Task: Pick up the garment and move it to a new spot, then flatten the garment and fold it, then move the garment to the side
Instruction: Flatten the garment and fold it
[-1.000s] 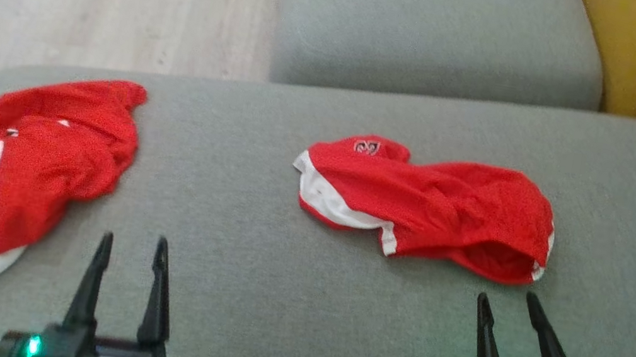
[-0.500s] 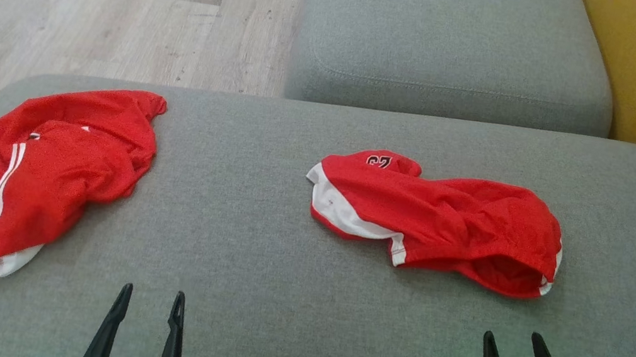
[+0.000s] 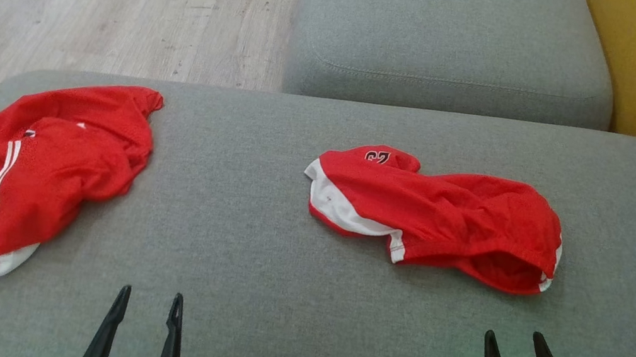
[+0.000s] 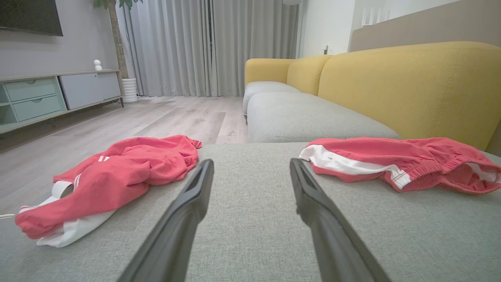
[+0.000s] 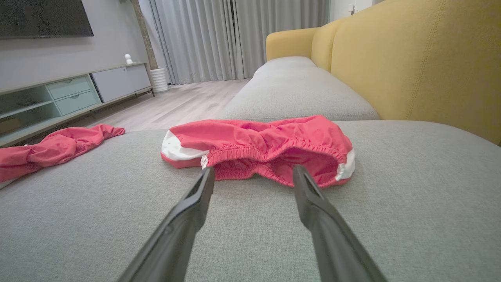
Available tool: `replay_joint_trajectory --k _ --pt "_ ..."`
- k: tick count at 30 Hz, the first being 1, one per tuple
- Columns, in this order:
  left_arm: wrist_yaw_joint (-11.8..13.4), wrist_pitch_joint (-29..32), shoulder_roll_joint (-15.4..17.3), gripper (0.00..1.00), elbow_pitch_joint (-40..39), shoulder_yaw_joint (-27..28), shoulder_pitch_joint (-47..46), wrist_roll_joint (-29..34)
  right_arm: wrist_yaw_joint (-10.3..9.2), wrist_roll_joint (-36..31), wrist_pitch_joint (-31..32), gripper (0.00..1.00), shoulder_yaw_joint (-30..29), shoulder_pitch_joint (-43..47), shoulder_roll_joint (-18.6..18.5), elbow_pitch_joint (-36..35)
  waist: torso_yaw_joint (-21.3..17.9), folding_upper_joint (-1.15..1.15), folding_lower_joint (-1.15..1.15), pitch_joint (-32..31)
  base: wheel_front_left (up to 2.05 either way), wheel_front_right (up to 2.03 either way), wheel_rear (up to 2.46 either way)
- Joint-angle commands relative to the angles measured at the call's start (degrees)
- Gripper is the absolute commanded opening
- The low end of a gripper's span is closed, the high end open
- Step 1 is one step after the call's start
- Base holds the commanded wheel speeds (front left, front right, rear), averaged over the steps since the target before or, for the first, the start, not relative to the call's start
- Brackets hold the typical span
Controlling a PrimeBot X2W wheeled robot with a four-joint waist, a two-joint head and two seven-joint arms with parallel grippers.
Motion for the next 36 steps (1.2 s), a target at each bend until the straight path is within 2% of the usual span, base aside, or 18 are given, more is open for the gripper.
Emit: replay_joint_trajectory --k 1,14,18,24,31,36 --pt "0.3 -0.3 -0.4 1.0 -1.7 1.5 -2.3 0.1 -0.04 0.3 -0.2 1.0 1.1 -3.1 -0.3 -1.8 0.0 0.0 0.0 -0.1 0.0 0.0 0.0" --pt "0.1 -0.3 -0.3 1.0 -1.1 1.0 -2.2 1.4 -0.04 0.9 -0.2 1.0 0.6 -3.3 -0.3 -2.2 -1.3 0.0 0.0 -0.2 0.0 0.0 0.0" --pt "0.5 -0.3 -0.4 1.0 -1.1 1.1 -3.2 1.6 -0.04 0.9 -0.2 1.0 0.0 -3.5 -0.3 -2.6 -3.4 0.0 0.0 0.8 0.0 0.0 0.0" --pt "-0.1 -0.3 -0.4 1.0 0.1 -1.7 -7.6 1.2 -0.04 0.9 -0.2 1.0 0.1 -4.1 -0.3 -3.2 -8.6 0.0 0.0 3.5 0.0 0.0 0.0" --pt "-2.3 -0.3 -0.4 1.0 4.6 -7.2 -15.7 -0.3 -0.04 0.3 -0.2 1.0 0.8 -5.6 -0.3 -4.8 -15.4 0.0 0.0 8.6 0.0 0.0 0.0" --pt "-6.4 -0.3 -0.4 1.0 10.3 -10.9 -24.5 1.5 -0.04 1.8 -0.2 1.0 0.7 -8.8 -0.3 -8.0 -18.9 0.0 0.0 14.4 0.0 0.0 0.0"
